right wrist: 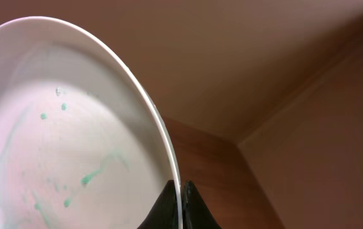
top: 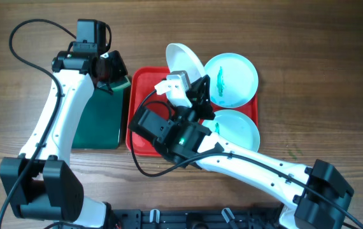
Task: Clean dirty plates on tray and stack at the side
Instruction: 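Lift the cleaned plate with the right gripper and place it right of the tray, then grasp the lower-right plate rim with the right gripper and drag it left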
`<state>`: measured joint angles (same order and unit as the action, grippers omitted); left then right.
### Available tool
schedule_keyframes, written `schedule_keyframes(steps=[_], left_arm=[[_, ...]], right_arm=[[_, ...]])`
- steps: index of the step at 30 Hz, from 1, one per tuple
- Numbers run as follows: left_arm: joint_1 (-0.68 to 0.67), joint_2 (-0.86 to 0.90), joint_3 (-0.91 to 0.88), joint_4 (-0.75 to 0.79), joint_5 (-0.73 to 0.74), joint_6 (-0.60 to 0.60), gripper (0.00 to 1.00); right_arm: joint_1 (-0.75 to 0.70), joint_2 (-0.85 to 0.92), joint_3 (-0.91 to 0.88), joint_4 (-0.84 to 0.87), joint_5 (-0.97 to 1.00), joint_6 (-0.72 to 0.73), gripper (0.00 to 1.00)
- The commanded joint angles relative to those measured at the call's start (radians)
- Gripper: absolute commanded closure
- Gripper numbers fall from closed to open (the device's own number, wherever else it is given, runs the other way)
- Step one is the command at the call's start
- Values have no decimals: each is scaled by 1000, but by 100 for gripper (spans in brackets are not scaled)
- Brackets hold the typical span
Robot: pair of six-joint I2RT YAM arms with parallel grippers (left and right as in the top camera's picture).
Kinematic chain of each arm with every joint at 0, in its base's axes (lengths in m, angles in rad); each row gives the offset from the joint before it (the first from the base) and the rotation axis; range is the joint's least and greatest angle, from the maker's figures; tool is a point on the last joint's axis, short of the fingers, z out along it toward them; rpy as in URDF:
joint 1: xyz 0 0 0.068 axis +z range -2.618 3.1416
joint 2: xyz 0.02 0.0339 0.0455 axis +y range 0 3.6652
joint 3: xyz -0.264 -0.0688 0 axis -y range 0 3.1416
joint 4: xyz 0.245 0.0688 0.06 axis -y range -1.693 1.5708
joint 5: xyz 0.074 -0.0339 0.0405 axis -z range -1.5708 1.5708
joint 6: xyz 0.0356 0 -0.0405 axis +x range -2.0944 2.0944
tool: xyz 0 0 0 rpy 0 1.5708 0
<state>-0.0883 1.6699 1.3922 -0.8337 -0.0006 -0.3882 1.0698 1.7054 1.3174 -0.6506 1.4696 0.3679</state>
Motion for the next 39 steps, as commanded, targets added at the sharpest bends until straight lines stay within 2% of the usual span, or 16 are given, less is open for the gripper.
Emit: schedule_keyframes(steps=[1,3,5,6,9,16,18,24,27,31,34,39], left_arm=[[8,6,-1,-2,15,-14,96],[8,6,-1,-2,15,-14,96],[8,6,-1,-2,15,-14,96],[8,6,-1,-2,15,-14,96],[8,6,-1,-9,15,-13,96],[7,6,-1,-25,15,-13,96],[7,6,-1,-24,15,-13,96],[7,6,-1,-24,15,-13,96],[7,6,-1,-24,19,-13,96],[7,6,-1,-24,19,-13,96],[7,6,-1,-24,19,-13,96],[7,6,-1,-36,19,-13,96]], right_arm=[[-2,-2,13,3,5,-4,96],[-12,-2,13,1,-213,-67,96],[-35,-2,13,-2,-432,-71,96],[-71,-2,13,-2,-626,-53,96],[-201,-6,13,-7,-1047,-20,96],[-650,-16,13,-27,-1797,-54,96],[-769,-29,13,-54,-1890,-55,96],[-1089,-73,13,-171,-1910,-98,96],[-1299,-74,-2,-205,-1884,-103,96],[-1506,-74,-59,-227,-1707,-99,96],[-1585,-74,-122,-216,-1627,-73,96],[-1604,-74,-256,-113,-1584,-10,96]])
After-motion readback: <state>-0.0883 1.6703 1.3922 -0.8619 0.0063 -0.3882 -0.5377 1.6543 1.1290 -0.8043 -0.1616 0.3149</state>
